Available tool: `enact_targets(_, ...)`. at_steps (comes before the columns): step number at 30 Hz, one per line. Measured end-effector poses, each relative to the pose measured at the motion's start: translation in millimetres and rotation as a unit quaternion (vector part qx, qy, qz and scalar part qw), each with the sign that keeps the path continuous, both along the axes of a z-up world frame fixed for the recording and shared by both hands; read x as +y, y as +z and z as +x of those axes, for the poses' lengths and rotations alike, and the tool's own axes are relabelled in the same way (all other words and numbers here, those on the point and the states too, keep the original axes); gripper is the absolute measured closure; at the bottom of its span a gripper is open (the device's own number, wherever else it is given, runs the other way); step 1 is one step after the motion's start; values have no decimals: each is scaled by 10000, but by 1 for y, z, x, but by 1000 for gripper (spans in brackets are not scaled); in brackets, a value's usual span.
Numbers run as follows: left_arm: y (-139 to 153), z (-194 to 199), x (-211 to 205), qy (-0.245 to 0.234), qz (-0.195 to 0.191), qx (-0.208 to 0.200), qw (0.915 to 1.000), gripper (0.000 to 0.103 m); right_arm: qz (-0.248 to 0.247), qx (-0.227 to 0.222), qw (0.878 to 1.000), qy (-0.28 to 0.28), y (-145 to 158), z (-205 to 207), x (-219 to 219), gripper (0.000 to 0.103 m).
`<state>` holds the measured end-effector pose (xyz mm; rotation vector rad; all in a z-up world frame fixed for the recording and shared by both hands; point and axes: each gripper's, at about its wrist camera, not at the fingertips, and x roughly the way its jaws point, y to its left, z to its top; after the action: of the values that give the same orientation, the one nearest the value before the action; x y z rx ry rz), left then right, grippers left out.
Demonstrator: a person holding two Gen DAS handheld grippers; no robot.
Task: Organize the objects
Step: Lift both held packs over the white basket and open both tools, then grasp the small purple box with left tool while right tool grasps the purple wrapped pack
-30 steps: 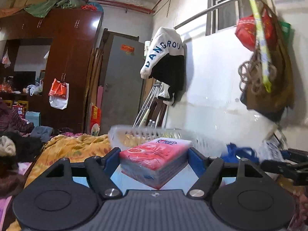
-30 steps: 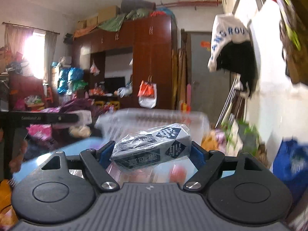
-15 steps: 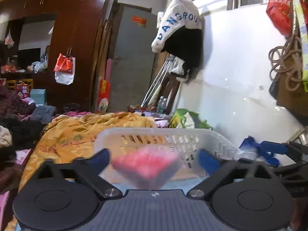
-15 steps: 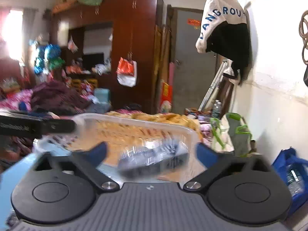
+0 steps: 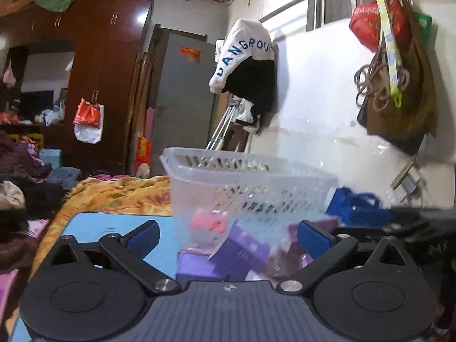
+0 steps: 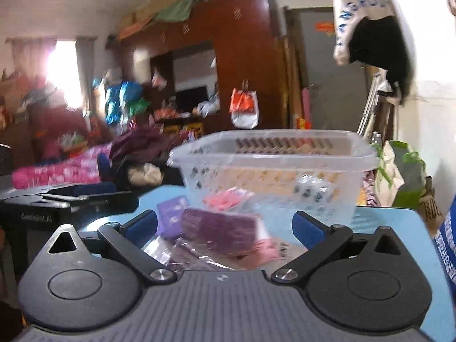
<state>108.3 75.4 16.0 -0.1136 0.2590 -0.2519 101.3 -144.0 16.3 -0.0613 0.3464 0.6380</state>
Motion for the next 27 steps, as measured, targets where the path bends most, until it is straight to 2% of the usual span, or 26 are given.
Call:
enact_targets(2,0,4,-2,-26,110,78,9999,1,-88,8,10000,-15,1,7,6,0)
enact_targets(5,-4,11,-6,-188,220,200,9994,2,-209,151,9997,31,-4,10,8,10)
enact_targets(6,-10,8,-6,-207,252,223,9992,2,-294,165,9994,59,-6,10,9,14)
enact_targets(8,-14,9,-7,-201,302,256,9990,2,-443,134,9989,86,-8,6,12,32)
enact_targets(12,-18,12,-8,-257,370,323,9985,2,-481,-91,9988,21,-12,-11,7,43)
enact_targets(22,-18,25,-43,-383,1035,445,9929,4,367,-299,9988,-96,-5,-30,-36,47)
enact_targets(25,-21,29,-48,-378,1124,573,9913,17,591,-277,9978,-107,-11,-34,-48,47)
enact_targets(27,-23,29,-50,-252,1165,582,9912,37,742,-247,9969,-110,-15,-35,-54,47)
